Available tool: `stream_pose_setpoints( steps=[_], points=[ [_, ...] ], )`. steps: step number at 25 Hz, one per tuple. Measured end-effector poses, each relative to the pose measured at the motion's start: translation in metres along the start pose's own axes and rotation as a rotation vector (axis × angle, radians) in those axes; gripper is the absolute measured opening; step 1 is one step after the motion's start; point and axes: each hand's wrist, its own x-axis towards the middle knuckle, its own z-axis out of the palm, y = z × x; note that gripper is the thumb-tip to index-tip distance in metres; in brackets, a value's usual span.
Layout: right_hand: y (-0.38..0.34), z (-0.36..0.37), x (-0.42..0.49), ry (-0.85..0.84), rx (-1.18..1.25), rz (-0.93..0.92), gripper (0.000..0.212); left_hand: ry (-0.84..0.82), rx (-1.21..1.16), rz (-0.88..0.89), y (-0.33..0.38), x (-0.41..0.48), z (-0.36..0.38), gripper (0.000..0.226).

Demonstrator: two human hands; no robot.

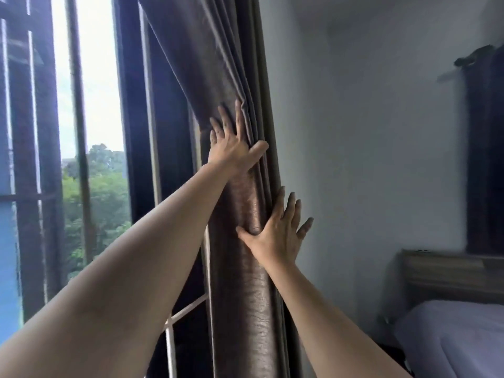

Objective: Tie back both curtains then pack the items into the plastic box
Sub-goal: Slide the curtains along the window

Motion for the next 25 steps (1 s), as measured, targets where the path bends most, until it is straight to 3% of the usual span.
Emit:
stream_pose_setpoints(
  steps=[5,13,17,21,25],
  points=[
    [0.046,0.044,0.054,-0.027,-0.03,-0.031,0.125,-0.071,-0.006,0.043,-0.001,0.049,0.068,0.086],
    [0.093,0.104,0.12,-0.044,0.023,-0.044,0.123,0.014,-0.032,0.086,-0.01,0.109,0.141,0.087],
    [0.115,0.128,0.146,-0.041,0.027,-0.055,0.121,-0.028,-0.047,0.106,-0.012,0.131,0.169,0.087],
    [0.144,0.149,0.168,-0.064,0.103,-0.027,0.117,-0.026,-0.057,0.065,-0.004,0.15,0.203,0.088],
    [0.155,0.158,0.191,-0.042,0.204,-0.115,0.117,-0.007,-0.055,0.009,0.004,0.162,0.212,0.088]
  ],
)
